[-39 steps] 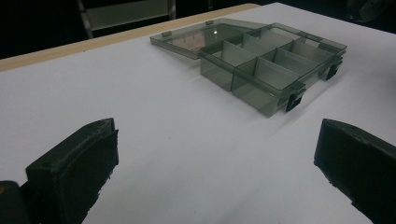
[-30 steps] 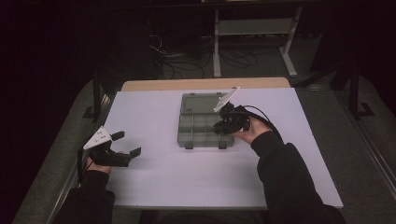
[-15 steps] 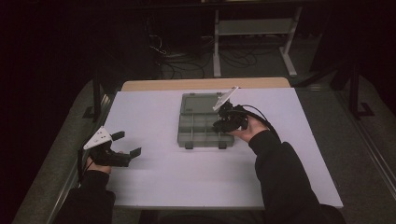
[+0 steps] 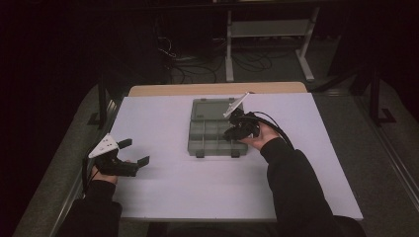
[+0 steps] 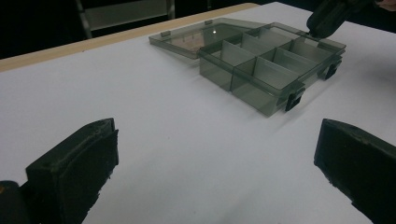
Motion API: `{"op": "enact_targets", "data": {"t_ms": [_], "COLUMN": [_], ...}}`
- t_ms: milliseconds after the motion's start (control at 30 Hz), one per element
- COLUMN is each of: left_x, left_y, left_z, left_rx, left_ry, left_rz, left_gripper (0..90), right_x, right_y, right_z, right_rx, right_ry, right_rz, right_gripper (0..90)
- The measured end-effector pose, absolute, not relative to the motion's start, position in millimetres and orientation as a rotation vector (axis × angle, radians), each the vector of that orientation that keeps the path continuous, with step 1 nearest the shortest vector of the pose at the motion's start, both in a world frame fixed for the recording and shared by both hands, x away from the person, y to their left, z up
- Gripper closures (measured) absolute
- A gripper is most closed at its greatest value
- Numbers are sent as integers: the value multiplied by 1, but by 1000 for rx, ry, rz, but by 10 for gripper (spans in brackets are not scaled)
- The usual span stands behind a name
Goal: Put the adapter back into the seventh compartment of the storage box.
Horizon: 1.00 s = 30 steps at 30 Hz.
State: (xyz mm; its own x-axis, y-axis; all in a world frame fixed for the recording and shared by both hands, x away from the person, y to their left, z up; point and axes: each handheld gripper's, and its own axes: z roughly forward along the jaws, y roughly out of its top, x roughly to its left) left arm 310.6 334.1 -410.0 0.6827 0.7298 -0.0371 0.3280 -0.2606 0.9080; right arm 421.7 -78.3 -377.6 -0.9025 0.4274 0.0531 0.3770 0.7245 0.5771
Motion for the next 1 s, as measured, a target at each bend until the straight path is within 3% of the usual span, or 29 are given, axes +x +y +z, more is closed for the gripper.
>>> {"op": "enact_targets", "data": {"t_ms": [633, 700, 733, 1000], "left_x": [311, 311, 311, 311], "left_y": [334, 334, 334, 334], "left_z": [-410, -410, -410, -410], "left_rx": [1859, 1857, 1858, 1857], "left_ry": [830, 830, 830, 830], "left_rz": [484, 484, 484, 484], "left_gripper": [0, 0, 0, 0], "right_x": [431, 431, 431, 429], "right_y": [-65, -65, -65, -66], "right_z": [-401, -401, -401, -398], "right_rx": [672, 674, 675, 686], "right_ry": [2895, 2904, 2900, 2888], "right_rz": [860, 866, 861, 867], "right_gripper": [748, 737, 684, 628]}}
